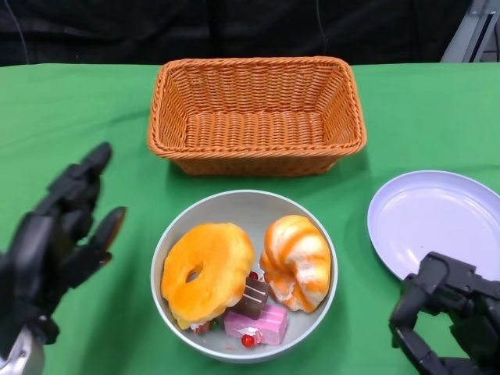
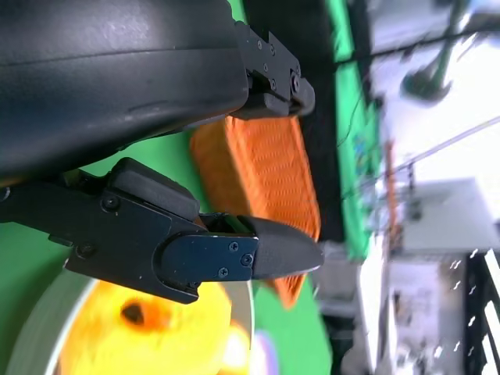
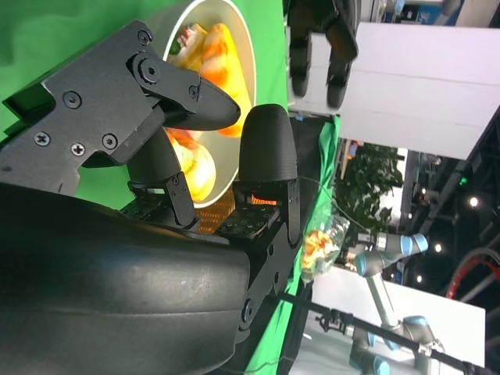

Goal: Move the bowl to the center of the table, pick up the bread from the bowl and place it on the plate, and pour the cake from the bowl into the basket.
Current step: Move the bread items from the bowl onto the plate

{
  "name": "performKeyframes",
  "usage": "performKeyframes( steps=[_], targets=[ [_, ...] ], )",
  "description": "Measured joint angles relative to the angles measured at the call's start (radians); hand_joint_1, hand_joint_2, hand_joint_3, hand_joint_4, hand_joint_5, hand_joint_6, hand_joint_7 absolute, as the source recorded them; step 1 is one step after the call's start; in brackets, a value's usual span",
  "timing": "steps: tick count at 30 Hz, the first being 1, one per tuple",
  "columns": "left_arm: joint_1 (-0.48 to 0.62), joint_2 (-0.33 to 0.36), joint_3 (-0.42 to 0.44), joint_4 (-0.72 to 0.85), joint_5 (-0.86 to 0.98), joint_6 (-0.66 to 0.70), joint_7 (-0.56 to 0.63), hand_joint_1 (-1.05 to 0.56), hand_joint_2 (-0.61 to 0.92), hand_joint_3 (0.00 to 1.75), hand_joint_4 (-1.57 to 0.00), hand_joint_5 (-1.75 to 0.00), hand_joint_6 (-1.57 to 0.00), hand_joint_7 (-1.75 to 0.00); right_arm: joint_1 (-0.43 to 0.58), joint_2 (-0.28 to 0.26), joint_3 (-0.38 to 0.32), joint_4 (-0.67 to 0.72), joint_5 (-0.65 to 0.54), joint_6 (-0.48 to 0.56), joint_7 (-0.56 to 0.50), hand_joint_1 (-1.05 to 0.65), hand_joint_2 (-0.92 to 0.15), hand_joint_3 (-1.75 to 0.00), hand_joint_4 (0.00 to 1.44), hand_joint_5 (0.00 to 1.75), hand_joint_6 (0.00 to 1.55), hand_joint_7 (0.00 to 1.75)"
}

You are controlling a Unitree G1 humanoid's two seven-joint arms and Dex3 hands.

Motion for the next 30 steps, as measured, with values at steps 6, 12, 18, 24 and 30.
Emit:
performKeyframes(
  steps=[6, 12, 18, 24, 30],
  targets=[
    [-0.001, -0.002, 0.003, 0.047, -0.004, -0.053, -0.011, -0.69, 0.92, 0.31, -0.42, -0.16, -0.37, -0.08, 0.000, 0.000, -0.004, 0.000, 0.001, 0.000, 0.001, -0.13, -0.43, -1.10, 0.73, 1.68, 0.66, 1.35],
    [-0.001, -0.002, 0.002, 0.054, -0.004, -0.064, -0.012, -0.64, 0.92, 0.29, -0.47, -0.17, -0.41, -0.08, 0.000, 0.000, -0.005, 0.001, 0.001, 0.000, 0.001, -0.13, -0.43, -1.10, 0.73, 1.68, 0.66, 1.35],
    [-0.036, -0.009, 0.034, 0.257, 0.097, -0.463, 0.042, -0.01, 0.92, 0.25, -0.97, -0.72, -1.10, -0.32, 0.000, -0.001, -0.022, 0.022, 0.013, -0.004, 0.012, -0.15, -0.41, -1.12, 0.73, 1.66, 0.66, 1.32],
    [-0.093, 0.013, 0.041, 0.406, 0.146, -0.641, 0.064, 0.01, 0.78, 0.59, -0.94, -1.19, -1.05, -0.71, 0.000, -0.003, -0.031, 0.022, 0.017, -0.009, 0.013, -0.15, -0.40, -1.16, 0.71, 1.65, 0.66, 1.33],
    [-0.123, 0.026, 0.039, 0.489, 0.191, -0.701, 0.104, -0.03, 0.63, 0.93, -0.91, -1.38, -0.93, -0.99, -0.012, -0.008, -0.059, 0.019, 0.057, 0.007, 0.018, -0.16, -0.48, -1.02, 0.69, 1.60, 0.63, 1.30]
  ],
)
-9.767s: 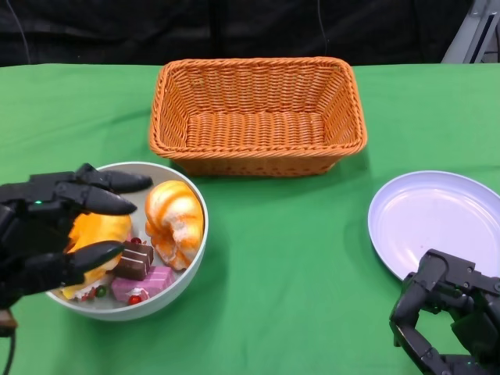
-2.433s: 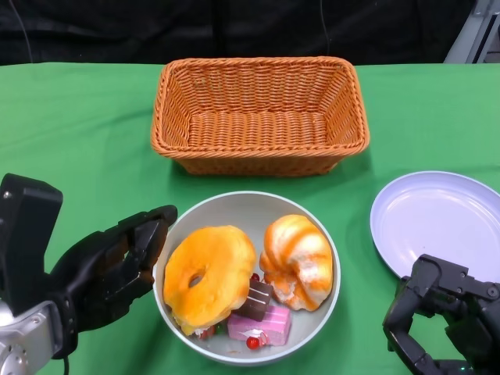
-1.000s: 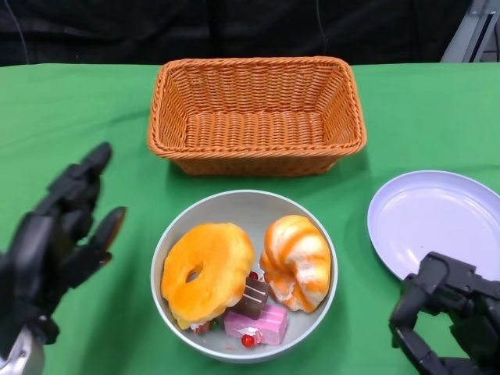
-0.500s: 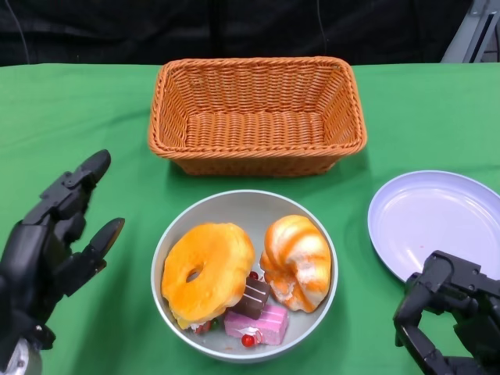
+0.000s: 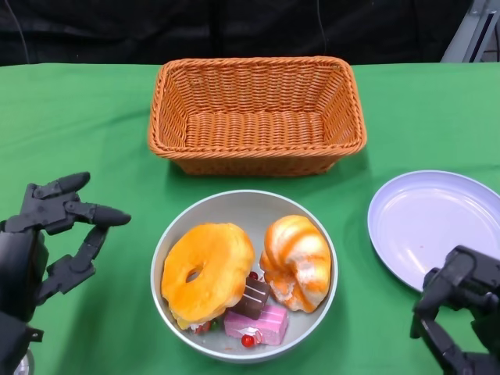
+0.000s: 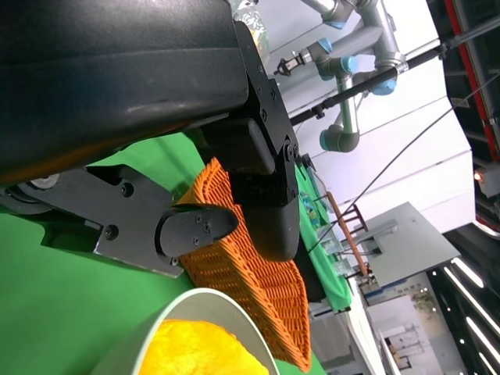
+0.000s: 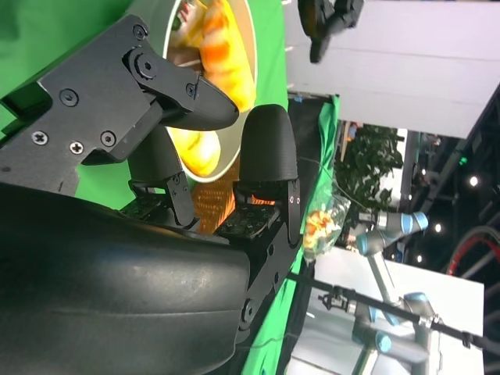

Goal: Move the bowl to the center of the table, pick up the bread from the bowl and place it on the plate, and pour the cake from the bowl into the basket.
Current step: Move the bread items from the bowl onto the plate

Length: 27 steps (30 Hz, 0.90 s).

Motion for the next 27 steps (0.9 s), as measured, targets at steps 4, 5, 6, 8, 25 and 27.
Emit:
performKeyframes(
  steps=[4, 5, 6, 8, 25, 27],
  targets=[
    [-0.005, 0.000, -0.006, 0.021, -0.010, -0.009, 0.002, -0.02, 0.62, 0.94, -0.89, -1.41, -0.92, -1.02, -0.011, -0.003, -0.002, -0.012, 0.009, 0.024, 0.000, -0.15, -0.48, -1.01, 0.68, 1.58, 0.63, 1.29],
    [-0.005, 0.000, -0.007, 0.023, -0.013, -0.010, 0.002, -0.02, 0.62, 0.95, -0.88, -1.43, -0.91, -1.04, -0.012, -0.004, -0.003, -0.013, 0.007, 0.027, 0.000, -0.14, -0.46, -1.06, 0.66, 1.54, 0.63, 1.25],
    [-0.006, 0.000, -0.009, 0.027, -0.022, -0.010, 0.001, -0.02, 0.62, 0.95, -0.86, -1.44, -0.90, -1.05, -0.018, -0.008, -0.004, -0.017, -0.002, 0.028, -0.001, -0.14, -0.44, -1.07, 0.63, 1.51, 0.61, 1.22],
    [-0.008, -0.001, -0.016, 0.034, -0.038, -0.010, -0.003, -0.03, 0.63, 0.94, -0.85, -1.46, -0.89, -1.07, -0.044, -0.030, -0.006, -0.042, -0.024, 0.029, 0.002, -0.18, -0.56, -0.81, 0.57, 1.37, 0.58, 1.05],
    [-0.027, -0.026, -0.041, 0.058, -0.104, -0.004, -0.041, -0.06, 0.64, 0.93, -0.81, -1.64, -0.86, -1.13, -0.310, -0.171, 0.058, -0.207, -0.296, 0.106, 0.017, -0.39, -0.88, 0.00, 0.59, 0.53, 0.69, 0.14],
    [-0.027, -0.025, -0.041, 0.061, -0.104, -0.003, -0.041, -0.07, 0.65, 0.93, -0.82, -1.66, -0.85, -1.13, -0.344, -0.175, 0.074, -0.209, -0.323, 0.109, 0.016, -0.46, -0.89, -0.01, 0.59, 0.51, 0.69, 0.11]
  ],
)
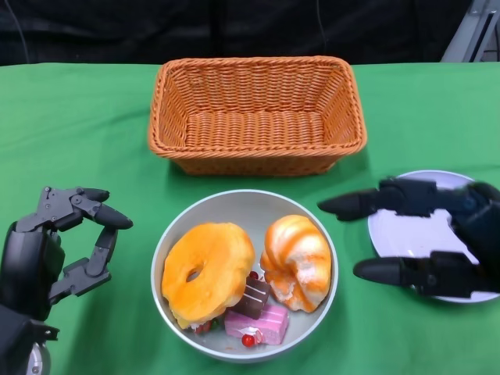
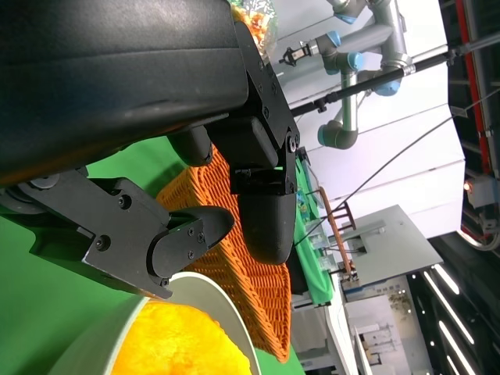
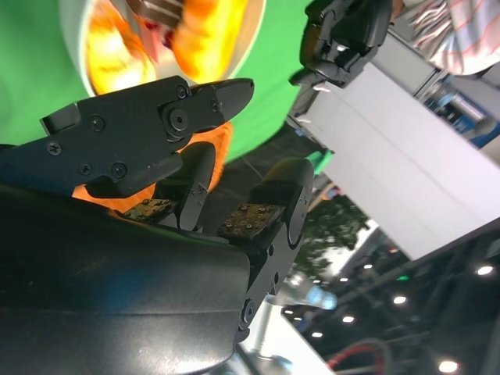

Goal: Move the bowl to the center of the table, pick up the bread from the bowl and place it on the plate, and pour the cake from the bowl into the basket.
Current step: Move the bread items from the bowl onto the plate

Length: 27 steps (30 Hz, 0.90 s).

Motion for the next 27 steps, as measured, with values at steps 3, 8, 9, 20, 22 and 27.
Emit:
performKeyframes(
  steps=[3, 8, 9, 20, 22, 27],
  targets=[
    [-0.001, 0.000, 0.000, 0.016, -0.001, 0.000, 0.000, -0.08, 0.64, 0.94, -0.81, -1.66, -0.85, -1.13, -0.040, -0.001, 0.031, 0.000, -0.035, 0.006, 0.000, -0.49, -0.89, 0.00, 0.59, 0.49, 0.69, 0.09],
    [-0.006, 0.000, 0.002, 0.031, -0.006, 0.020, 0.000, -0.08, 0.64, 0.94, -0.80, -1.69, -0.85, -1.12, -0.106, -0.002, 0.089, 0.020, -0.109, -0.009, -0.001, -0.57, -0.90, 0.00, 0.57, 0.40, 0.68, 0.03],
    [-0.007, 0.000, 0.002, 0.032, -0.006, 0.023, 0.000, -0.08, 0.64, 0.94, -0.80, -1.69, -0.86, -1.12, -0.116, -0.002, 0.098, 0.026, -0.124, -0.017, -0.003, -0.59, -0.91, 0.00, 0.57, 0.39, 0.67, 0.02],
    [-0.012, -0.011, 0.006, 0.032, 0.016, 0.029, 0.029, -0.10, 0.60, 1.01, -0.78, -1.74, -0.82, -1.20, -0.241, 0.028, 0.242, 0.118, -0.309, -0.051, -0.033, -0.65, -0.90, 0.00, 0.64, 0.30, 0.68, 0.01],
    [-0.012, -0.013, 0.005, 0.027, 0.016, 0.047, 0.032, -0.10, 0.60, 1.00, -0.78, -1.74, -0.82, -1.19, -0.254, 0.036, 0.258, 0.141, -0.329, -0.049, -0.039, -0.66, -0.90, 0.00, 0.65, 0.28, 0.69, 0.01],
    [-0.011, -0.017, 0.005, 0.020, 0.016, 0.066, 0.037, -0.11, 0.60, 1.00, -0.79, -1.73, -0.82, -1.17, -0.302, 0.063, 0.305, 0.221, -0.424, -0.070, -0.103, -0.69, -0.91, 0.00, 0.67, 0.25, 0.69, 0.01]
  ],
)
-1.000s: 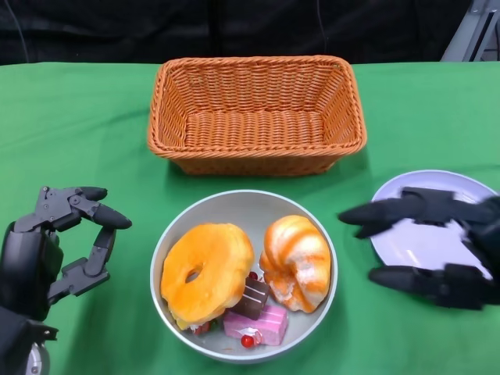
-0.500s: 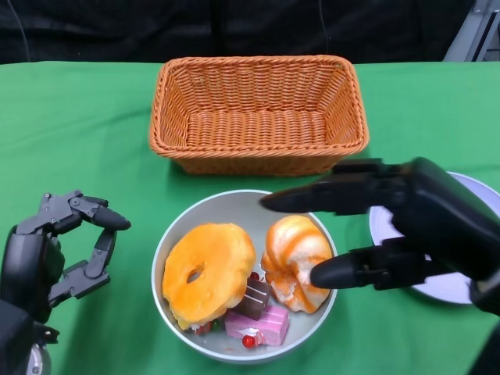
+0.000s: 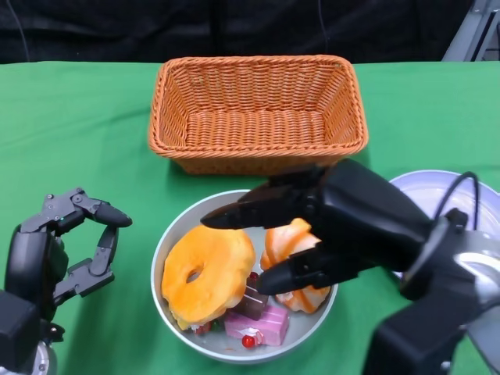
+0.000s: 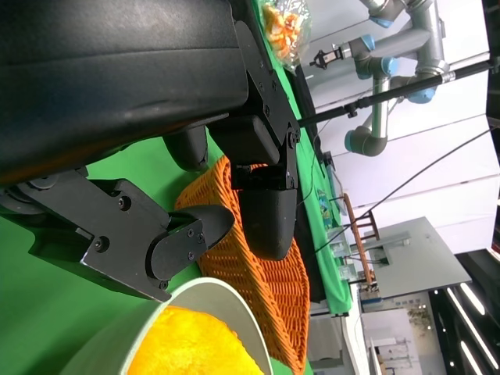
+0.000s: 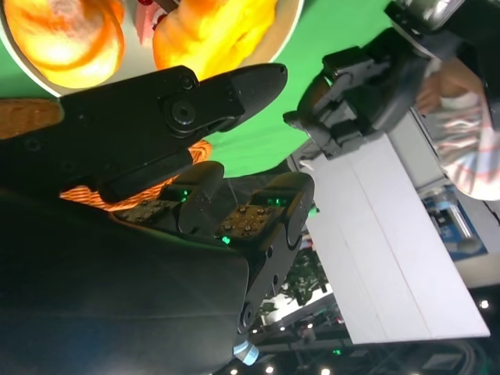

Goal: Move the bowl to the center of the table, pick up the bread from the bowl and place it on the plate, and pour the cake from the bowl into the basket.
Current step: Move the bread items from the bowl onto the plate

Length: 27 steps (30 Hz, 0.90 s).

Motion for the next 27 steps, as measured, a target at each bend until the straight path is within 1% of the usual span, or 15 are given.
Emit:
performKeyframes(
  steps=[3, 7, 13, 16, 19, 21, 23, 25, 27],
  targets=[
    [0.000, 0.000, 0.002, 0.000, -0.003, 0.001, 0.000, -0.12, 0.59, 0.99, -0.77, -1.74, -0.81, -1.16, -0.025, 0.000, 0.017, 0.049, -0.061, -0.039, -0.050, -0.71, -0.92, -0.01, 0.67, 0.22, 0.67, 0.00],
    [-0.002, 0.000, 0.010, -0.005, -0.008, 0.016, 0.015, -0.13, 0.60, 0.98, -0.76, -1.75, -0.80, -1.17, -0.056, -0.007, 0.032, 0.102, -0.124, -0.077, -0.087, -0.75, -0.90, -0.01, 0.60, 0.16, 0.63, 0.00],
    [-0.003, -0.008, 0.015, -0.030, -0.022, 0.058, 0.016, -0.12, 0.64, 0.92, -0.78, -1.73, -0.78, -1.25, -0.080, -0.026, 0.102, 0.218, -0.229, -0.160, -0.149, -0.78, -0.92, -0.01, 0.56, 0.10, 0.59, 0.00],
    [-0.003, -0.012, 0.016, -0.031, -0.018, 0.062, 0.031, -0.13, 0.60, 0.98, -0.76, -1.73, -0.79, -1.20, -0.093, -0.034, 0.125, 0.270, -0.268, -0.192, -0.178, -0.82, -0.92, -0.02, 0.55, 0.07, 0.59, 0.00],
    [-0.003, -0.013, 0.017, -0.033, -0.019, 0.065, 0.038, -0.13, 0.59, 1.00, -0.76, -1.74, -0.80, -1.18, -0.106, -0.038, 0.146, 0.322, -0.305, -0.218, -0.217, -0.84, -0.92, -0.02, 0.54, 0.06, 0.60, 0.00],
    [-0.004, -0.013, 0.017, -0.033, -0.019, 0.066, 0.038, -0.13, 0.58, 0.99, -0.76, -1.73, -0.81, -1.17, -0.114, -0.039, 0.160, 0.361, -0.345, -0.242, -0.283, -0.86, -0.91, -0.01, 0.56, 0.06, 0.61, 0.01],
    [-0.004, -0.013, 0.018, -0.033, -0.019, 0.067, 0.038, -0.13, 0.58, 0.99, -0.76, -1.73, -0.81, -1.17, -0.121, -0.039, 0.177, 0.398, -0.401, -0.265, -0.370, -0.86, -0.91, 0.00, 0.56, 0.06, 0.61, 0.01],
    [-0.004, -0.013, 0.018, -0.033, -0.019, 0.067, 0.038, -0.13, 0.58, 0.98, -0.76, -1.73, -0.81, -1.17, -0.124, -0.040, 0.183, 0.420, -0.429, -0.277, -0.419, -0.86, -0.91, 0.00, 0.56, 0.06, 0.61, 0.01],
    [-0.005, -0.013, 0.018, -0.033, -0.019, 0.068, 0.038, -0.12, 0.60, 0.99, -0.76, -1.73, -0.82, -1.17, -0.133, -0.039, 0.202, 0.458, -0.492, -0.280, -0.538, -0.85, -0.87, 0.00, 0.60, 0.07, 0.60, 0.00]
  ],
)
